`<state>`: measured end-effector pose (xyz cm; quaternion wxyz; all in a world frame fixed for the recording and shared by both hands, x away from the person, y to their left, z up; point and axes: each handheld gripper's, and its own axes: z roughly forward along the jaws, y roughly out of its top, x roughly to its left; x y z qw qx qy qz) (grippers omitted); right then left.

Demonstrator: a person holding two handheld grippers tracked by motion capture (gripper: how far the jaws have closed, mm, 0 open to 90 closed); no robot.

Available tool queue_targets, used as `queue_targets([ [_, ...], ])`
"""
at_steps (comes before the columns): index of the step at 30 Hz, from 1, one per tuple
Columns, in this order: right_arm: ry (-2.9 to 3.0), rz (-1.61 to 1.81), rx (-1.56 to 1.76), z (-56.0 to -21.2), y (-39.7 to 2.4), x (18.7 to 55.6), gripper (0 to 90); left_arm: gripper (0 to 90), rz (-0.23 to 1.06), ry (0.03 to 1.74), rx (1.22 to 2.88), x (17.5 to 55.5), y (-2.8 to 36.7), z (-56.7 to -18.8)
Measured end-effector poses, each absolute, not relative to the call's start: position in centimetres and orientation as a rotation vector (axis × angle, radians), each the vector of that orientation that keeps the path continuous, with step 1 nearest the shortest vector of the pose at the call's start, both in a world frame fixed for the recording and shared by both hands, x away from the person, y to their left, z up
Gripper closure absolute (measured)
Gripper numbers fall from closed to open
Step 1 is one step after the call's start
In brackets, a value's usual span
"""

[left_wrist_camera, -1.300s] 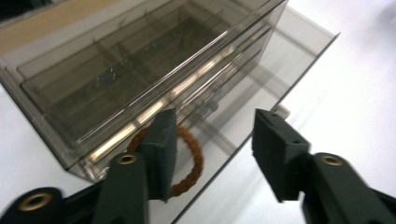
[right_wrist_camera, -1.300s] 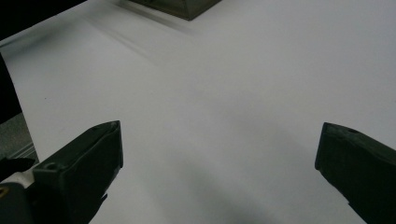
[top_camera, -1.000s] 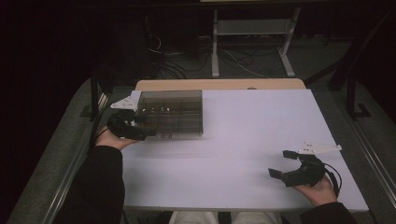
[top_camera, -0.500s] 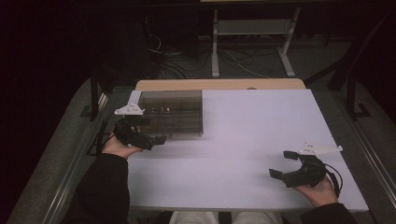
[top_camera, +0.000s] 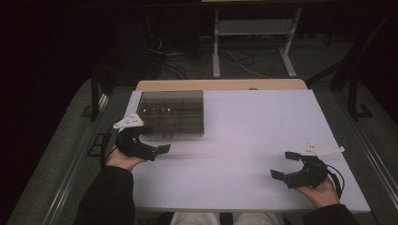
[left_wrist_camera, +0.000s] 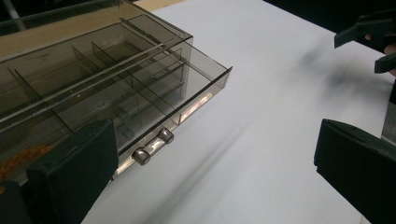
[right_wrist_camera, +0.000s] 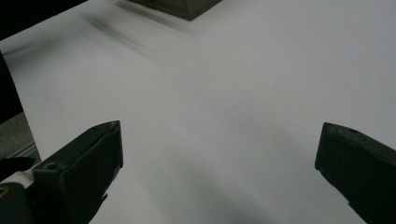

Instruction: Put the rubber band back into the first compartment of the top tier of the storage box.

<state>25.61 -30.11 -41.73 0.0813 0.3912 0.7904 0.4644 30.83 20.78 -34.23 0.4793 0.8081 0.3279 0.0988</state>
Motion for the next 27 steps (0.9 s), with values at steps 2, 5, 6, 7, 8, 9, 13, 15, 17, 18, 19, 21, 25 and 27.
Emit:
queue_targets([
  [2,2.363,1.389,1.166,-41.7,-30.1,25.6,0.2,0.0,0.242,0.800,1.960,30.5,20.9,-34.4],
  [5,2.365,1.388,1.168,-41.7,-30.1,25.6,0.2,0.0,0.241,0.801,1.945,30.0,20.9,-35.0],
  [6,2.365,1.389,1.168,-41.7,-30.1,25.6,0.2,0.0,0.240,0.799,1.940,29.9,20.8,-35.2],
  [7,2.364,1.389,1.168,-41.7,-30.1,25.6,0.2,0.0,0.239,0.801,1.937,29.7,20.8,-35.4],
  [8,2.365,1.388,1.169,-41.7,-30.1,25.6,0.2,0.0,0.237,0.797,1.936,29.5,20.7,-35.6],
  [9,2.364,1.388,1.170,-41.7,-30.1,25.6,0.2,0.0,0.233,0.794,1.932,29.4,20.7,-35.8],
  [13,2.364,1.388,1.170,-41.7,-30.1,25.6,0.2,0.0,0.220,0.796,1.927,28.9,20.5,-36.6],
  [15,2.365,1.388,1.169,-41.7,-30.1,25.6,0.2,0.0,0.213,0.797,1.923,28.7,20.4,-36.9],
  [17,2.364,1.388,1.169,-41.7,-30.1,25.6,0.2,0.0,0.202,0.794,1.921,28.5,20.3,-37.2],
  [18,2.364,1.388,1.169,-41.7,-30.1,25.6,0.2,0.0,0.197,0.793,1.922,28.4,20.2,-37.3],
  [19,2.364,1.388,1.170,-41.7,-30.1,25.6,0.2,0.0,0.191,0.791,1.926,28.4,20.1,-37.5],
  [21,2.364,1.388,1.168,-41.7,-30.1,25.6,0.2,0.0,0.186,0.786,1.927,28.2,19.9,-37.8],
  [25,2.365,1.388,1.167,-41.8,-30.1,25.6,0.2,0.0,0.172,0.775,1.933,27.9,19.4,-38.3],
  [27,2.366,1.388,1.167,-41.8,-30.1,25.6,0.2,0.0,0.162,0.768,1.932,27.7,19.3,-38.6],
])
